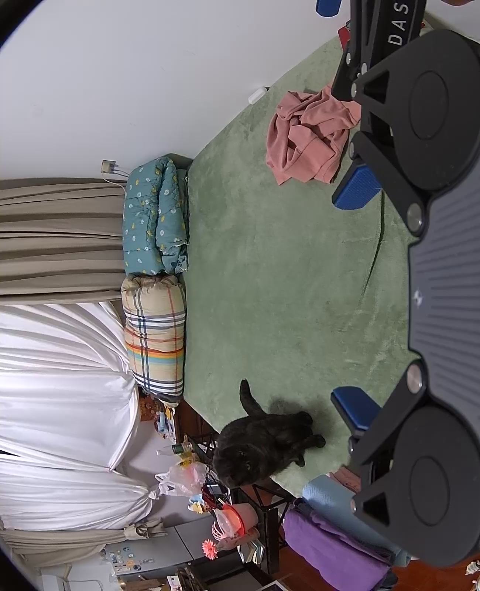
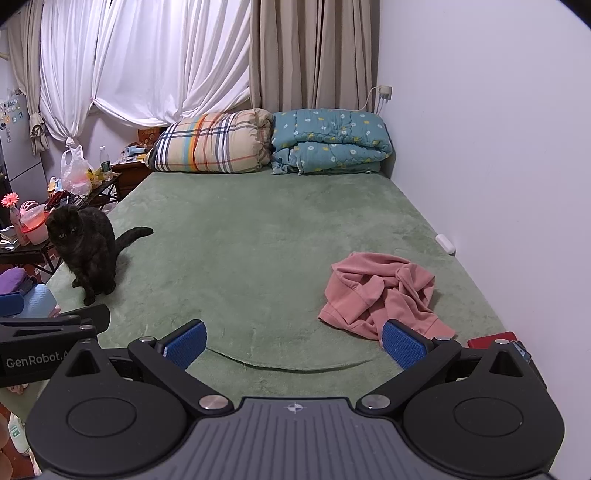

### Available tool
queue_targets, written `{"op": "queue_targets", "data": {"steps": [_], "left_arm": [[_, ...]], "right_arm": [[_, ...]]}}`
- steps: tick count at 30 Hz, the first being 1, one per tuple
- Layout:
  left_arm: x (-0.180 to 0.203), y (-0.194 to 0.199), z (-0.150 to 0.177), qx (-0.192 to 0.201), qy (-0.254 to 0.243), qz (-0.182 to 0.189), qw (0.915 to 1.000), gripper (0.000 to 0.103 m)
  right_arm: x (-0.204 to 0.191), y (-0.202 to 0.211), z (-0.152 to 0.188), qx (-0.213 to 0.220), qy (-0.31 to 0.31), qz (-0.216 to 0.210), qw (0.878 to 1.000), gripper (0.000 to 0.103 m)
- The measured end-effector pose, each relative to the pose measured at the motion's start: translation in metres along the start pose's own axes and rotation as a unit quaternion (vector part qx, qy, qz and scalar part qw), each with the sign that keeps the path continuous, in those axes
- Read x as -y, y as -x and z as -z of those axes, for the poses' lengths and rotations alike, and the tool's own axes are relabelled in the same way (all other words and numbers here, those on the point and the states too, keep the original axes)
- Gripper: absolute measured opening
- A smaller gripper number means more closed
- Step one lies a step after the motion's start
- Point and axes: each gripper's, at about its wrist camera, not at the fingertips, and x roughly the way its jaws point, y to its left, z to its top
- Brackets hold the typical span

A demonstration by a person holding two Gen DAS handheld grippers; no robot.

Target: Fold clothes

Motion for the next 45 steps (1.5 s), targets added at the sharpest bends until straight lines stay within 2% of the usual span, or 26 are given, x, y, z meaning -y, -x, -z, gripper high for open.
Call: {"op": "queue_targets", "data": {"steps": [42, 45], "left_arm": [[0.012, 0.0, -0.001, 0.004, -0.006, -0.008, 0.9999, 0.103], [0.009, -0.001, -0.002, 0.004, -0.005, -0.007, 1.0, 0.103]], "right_arm": [[-0.023, 0.008, 0.003, 0.005, 0.003, 0.0, 1.0, 0.102], [-0.004, 0.0, 0.0, 0.003, 0.001, -0.002, 1.0, 0.102]]}}
